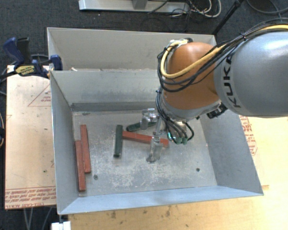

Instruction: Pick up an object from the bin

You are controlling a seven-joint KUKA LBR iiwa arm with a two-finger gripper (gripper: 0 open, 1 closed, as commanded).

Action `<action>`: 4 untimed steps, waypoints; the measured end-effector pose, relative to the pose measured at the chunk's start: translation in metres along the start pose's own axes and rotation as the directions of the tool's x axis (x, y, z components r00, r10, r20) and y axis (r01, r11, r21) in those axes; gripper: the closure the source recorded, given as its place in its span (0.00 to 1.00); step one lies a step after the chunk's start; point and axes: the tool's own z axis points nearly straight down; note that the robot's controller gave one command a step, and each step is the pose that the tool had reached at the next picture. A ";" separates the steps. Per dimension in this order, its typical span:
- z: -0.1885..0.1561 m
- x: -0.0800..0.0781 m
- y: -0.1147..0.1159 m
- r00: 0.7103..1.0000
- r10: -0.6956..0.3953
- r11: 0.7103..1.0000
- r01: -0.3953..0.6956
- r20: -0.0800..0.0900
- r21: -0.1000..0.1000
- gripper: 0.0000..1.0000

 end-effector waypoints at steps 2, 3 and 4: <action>0.067 -0.044 -0.004 1.000 -0.013 1.000 0.013 0.015 -0.001 0.00; 0.113 -0.054 -0.007 1.000 -0.013 1.000 0.013 0.007 -0.001 0.00; 0.056 -0.082 -0.011 0.992 -0.127 0.992 0.127 0.017 0.001 0.00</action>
Offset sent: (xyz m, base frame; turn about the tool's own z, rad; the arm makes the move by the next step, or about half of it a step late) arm 0.0691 -0.0075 -0.1221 -0.0258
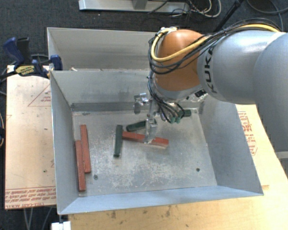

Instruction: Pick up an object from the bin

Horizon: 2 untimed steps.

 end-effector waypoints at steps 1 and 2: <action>0.045 0.022 0.007 0.996 0.089 0.996 -0.089 -0.009 0.000 0.00; 0.060 -0.013 0.010 1.000 -0.001 1.000 0.001 -0.001 -0.001 1.00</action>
Offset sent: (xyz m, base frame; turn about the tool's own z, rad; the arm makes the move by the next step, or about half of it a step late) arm 0.0086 0.0106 -0.0656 -0.0029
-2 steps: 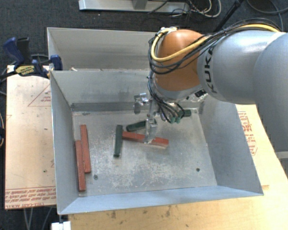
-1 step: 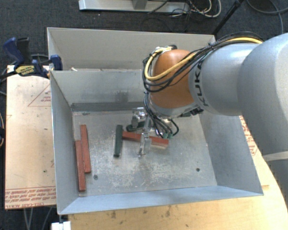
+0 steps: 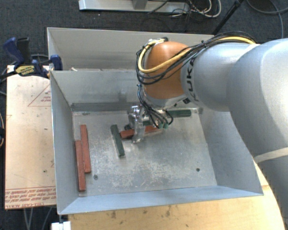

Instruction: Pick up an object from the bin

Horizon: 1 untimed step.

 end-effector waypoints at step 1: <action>0.000 0.000 0.000 1.000 0.000 1.000 0.000 0.000 0.000 1.00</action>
Offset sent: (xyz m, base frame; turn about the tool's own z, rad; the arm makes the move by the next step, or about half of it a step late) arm 0.0000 0.0000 0.1069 0.0000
